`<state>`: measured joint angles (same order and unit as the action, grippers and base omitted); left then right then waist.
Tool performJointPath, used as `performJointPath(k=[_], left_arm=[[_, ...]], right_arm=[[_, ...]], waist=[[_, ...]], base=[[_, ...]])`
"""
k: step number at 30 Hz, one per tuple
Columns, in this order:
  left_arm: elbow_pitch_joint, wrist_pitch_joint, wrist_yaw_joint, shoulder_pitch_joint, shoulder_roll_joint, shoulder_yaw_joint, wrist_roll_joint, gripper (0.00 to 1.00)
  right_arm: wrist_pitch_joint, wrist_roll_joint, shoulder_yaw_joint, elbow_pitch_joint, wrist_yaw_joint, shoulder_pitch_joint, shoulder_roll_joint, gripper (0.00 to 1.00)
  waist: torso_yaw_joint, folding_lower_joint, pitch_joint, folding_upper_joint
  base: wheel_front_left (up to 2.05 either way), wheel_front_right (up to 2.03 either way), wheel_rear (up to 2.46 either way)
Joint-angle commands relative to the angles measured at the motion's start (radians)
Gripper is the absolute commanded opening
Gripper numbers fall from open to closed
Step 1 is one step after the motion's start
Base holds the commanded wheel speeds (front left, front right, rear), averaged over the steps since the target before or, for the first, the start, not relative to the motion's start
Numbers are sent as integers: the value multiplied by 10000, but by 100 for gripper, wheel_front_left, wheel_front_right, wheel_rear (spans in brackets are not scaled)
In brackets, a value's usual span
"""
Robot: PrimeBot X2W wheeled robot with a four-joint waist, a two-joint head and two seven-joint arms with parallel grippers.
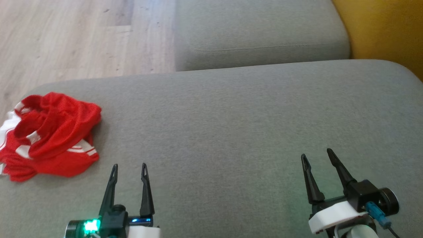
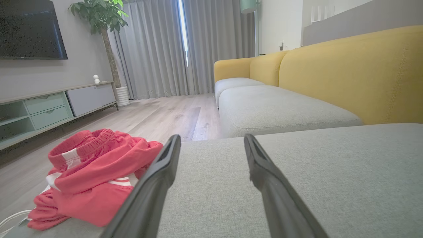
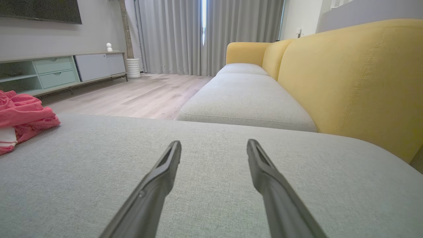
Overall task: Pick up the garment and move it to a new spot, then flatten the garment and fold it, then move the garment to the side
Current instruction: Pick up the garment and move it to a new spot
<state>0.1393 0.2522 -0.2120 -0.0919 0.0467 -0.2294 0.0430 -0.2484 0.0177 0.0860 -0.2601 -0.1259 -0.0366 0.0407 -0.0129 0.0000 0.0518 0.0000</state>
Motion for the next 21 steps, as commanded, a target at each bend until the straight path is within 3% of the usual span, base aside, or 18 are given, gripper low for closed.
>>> performJointPath(k=[1, 6, 17, 21], left_arm=[[-281, 95, -64, 390, 36, 229, -89, 100], [-189, 95, -65, 457, 36, 190, -182, 100], [-248, 95, -98, 365, 146, 477, -229, 100], [-301, 95, -149, 225, 191, 660, -209, 100]], right_arm=[[-134, 63, 214, 304, -48, 188, 95, 100], [-134, 21, 152, 328, -48, 127, 95, 100], [-134, -208, 197, 332, -48, -27, 95, 100], [-134, -272, 302, 315, -48, -44, 95, 100]], waist=[[-207, 0, -17, 0], [-1043, 0, -5, 0], [-3873, 0, -86, 0], [-4619, 0, -57, 0]], base=[[0, 0, 0], [0, 0, 0], [0, 0, 0], [0, 0, 0]])
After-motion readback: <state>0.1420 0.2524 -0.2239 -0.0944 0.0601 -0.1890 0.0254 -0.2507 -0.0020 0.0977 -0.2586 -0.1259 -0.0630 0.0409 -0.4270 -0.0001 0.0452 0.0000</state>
